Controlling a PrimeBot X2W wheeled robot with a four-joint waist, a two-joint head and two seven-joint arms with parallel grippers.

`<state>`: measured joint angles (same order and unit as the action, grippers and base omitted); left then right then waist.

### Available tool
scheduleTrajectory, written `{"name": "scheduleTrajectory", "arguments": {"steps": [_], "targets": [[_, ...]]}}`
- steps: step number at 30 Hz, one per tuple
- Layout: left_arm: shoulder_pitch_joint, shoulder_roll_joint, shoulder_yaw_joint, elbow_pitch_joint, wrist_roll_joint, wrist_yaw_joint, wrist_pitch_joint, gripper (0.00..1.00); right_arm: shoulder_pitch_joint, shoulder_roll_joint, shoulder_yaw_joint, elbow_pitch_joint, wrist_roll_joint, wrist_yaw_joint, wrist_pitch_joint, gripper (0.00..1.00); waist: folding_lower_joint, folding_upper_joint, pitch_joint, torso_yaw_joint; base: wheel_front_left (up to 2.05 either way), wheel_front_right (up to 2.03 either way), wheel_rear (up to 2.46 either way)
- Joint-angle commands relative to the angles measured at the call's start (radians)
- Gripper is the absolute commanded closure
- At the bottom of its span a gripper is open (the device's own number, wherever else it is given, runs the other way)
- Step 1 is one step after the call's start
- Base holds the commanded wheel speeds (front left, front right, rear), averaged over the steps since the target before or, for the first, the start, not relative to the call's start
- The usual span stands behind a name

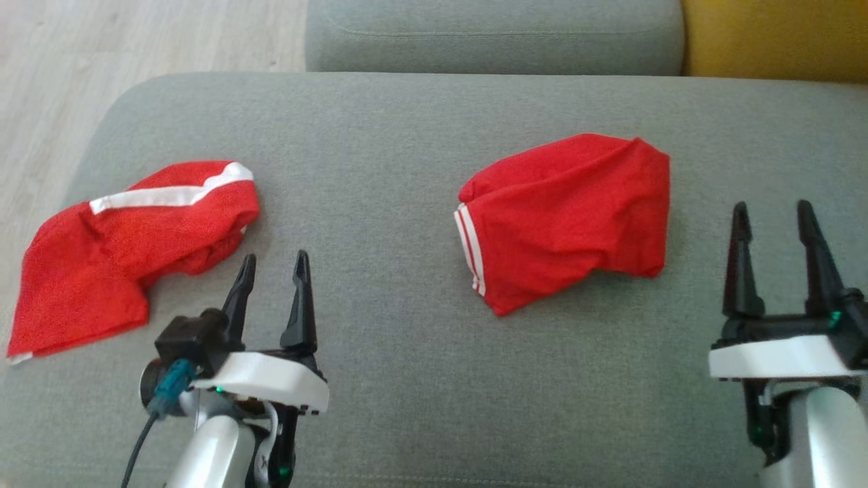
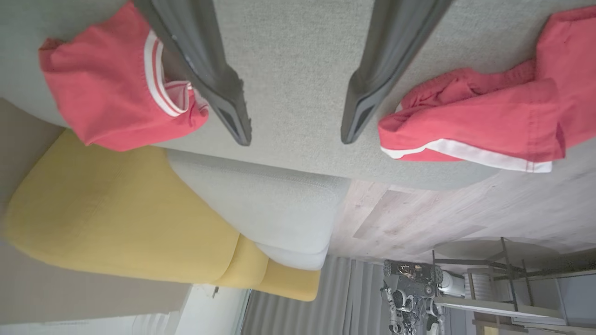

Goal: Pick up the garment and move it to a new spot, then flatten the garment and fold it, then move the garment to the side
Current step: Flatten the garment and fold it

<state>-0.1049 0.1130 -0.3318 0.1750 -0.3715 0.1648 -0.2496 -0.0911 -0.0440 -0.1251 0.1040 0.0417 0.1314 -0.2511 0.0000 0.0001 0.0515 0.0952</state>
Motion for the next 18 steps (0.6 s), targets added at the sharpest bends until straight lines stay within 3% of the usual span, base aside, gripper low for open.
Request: {"name": "scheduleTrajectory", "arguments": {"steps": [1,8,13,18], "targets": [[-0.045,-0.001,0.048,-0.042,0.013,-0.011,-0.012,0.0,-0.028,-0.006,0.041,-0.045,-0.004,-0.001,0.002,0.0,0.0,-0.0001,0.006,0.012,0.0,0.0,0.0],[-0.057,-0.037,0.074,-0.017,0.045,-0.055,-0.012,0.0,-0.086,-0.006,0.257,-0.039,-0.027,-0.001,0.073,0.0,0.0,-0.0001,0.053,0.056,0.0,0.0,0.0],[-0.068,-0.058,0.078,0.012,0.018,-0.069,-0.012,0.0,-0.166,-0.006,0.378,0.074,-0.053,-0.001,0.124,0.0,0.0,-0.0001,0.093,0.108,0.0,0.0,0.0],[-0.079,-0.062,0.063,0.033,0.005,-0.075,-0.012,0.0,-0.252,-0.006,0.423,0.209,-0.112,-0.001,0.144,0.0,0.0,-0.0001,0.124,0.154,0.0,0.0,0.0]]}}
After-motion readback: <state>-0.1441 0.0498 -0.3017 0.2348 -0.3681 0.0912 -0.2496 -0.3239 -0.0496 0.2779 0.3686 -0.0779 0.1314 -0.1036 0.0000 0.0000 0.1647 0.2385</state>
